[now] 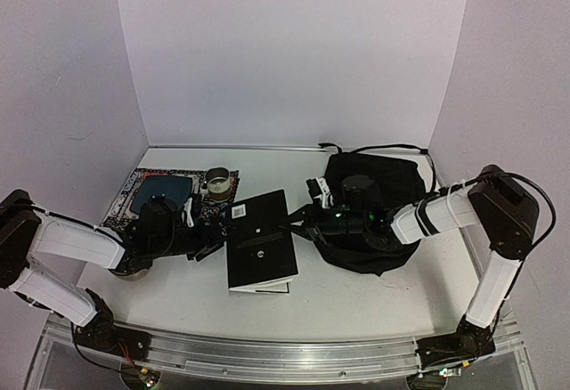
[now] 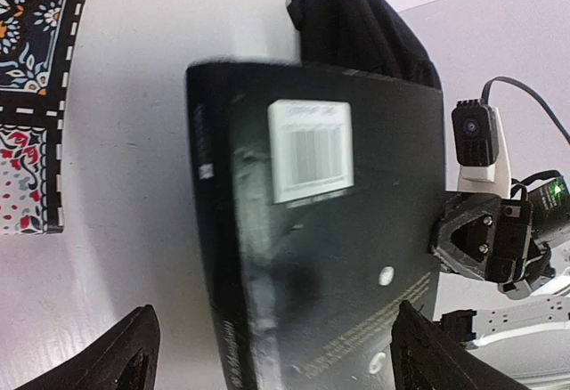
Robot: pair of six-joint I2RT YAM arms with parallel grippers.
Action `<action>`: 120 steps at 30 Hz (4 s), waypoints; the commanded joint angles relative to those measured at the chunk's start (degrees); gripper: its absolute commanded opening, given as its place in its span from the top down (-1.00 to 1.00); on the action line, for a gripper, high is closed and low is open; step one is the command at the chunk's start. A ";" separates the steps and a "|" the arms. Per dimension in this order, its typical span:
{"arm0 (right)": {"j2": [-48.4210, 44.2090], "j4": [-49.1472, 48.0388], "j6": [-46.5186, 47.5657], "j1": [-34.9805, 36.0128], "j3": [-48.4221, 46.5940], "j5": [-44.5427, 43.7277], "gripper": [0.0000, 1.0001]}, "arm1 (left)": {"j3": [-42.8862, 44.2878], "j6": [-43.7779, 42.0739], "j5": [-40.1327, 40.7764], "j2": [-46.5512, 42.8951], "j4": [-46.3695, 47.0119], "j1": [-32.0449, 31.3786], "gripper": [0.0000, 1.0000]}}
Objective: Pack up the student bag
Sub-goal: Pass from the right arm to the left, then pass from the left arm to the right
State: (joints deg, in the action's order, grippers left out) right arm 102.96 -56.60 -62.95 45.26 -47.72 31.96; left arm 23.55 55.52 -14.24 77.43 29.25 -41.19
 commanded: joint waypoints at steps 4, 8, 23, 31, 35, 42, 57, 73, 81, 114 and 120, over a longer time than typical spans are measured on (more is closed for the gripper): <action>-6.48 -17.13 -3.91 -0.29 -1.31 4.28 1.00 | 1.07 3.26 -4.13 -2.08 8.55 0.22 -0.79; -6.45 -17.51 -3.70 -0.35 -1.78 4.40 1.00 | 1.74 5.23 -7.41 -3.34 13.05 0.23 -0.65; -2.94 -18.04 -1.54 -0.41 -2.17 3.95 0.95 | 3.63 4.30 -10.80 -12.07 16.89 0.23 0.59; -5.10 -14.20 1.97 -1.44 0.33 2.51 0.47 | 3.74 1.26 -8.32 -10.62 16.80 0.58 1.00; -10.28 1.12 12.25 -1.63 -0.80 -2.14 0.06 | 4.20 2.67 -6.35 -9.01 15.87 1.65 1.00; -16.68 26.30 24.77 -1.63 -6.63 -11.88 -0.57 | 9.44 -7.23 -3.56 -6.57 6.27 1.56 1.00; -15.71 36.09 28.67 -0.11 -13.63 -15.59 -0.96 | 23.68 -34.49 5.98 -7.16 -16.70 -2.76 1.00; -12.49 23.48 29.75 -5.09 -9.87 2.31 -0.96 | 28.95 -25.35 -26.36 -5.14 -17.04 5.28 1.00; -10.73 18.92 30.83 -6.80 -11.16 12.67 -0.96 | 31.11 -26.72 -40.95 -3.36 -17.06 6.33 1.00; -1.04 55.21 63.12 -5.02 -35.30 35.17 0.03 | 43.99 -53.00 -49.59 2.14 -50.44 6.20 1.00; -1.60 60.65 74.89 -4.82 -36.03 36.74 0.76 | 44.38 -53.97 -46.41 0.80 -51.43 6.21 0.89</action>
State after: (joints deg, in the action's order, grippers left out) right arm 102.08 -1.18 1.25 39.98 -81.59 64.61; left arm 63.21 2.87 -60.05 81.16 -23.97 -34.89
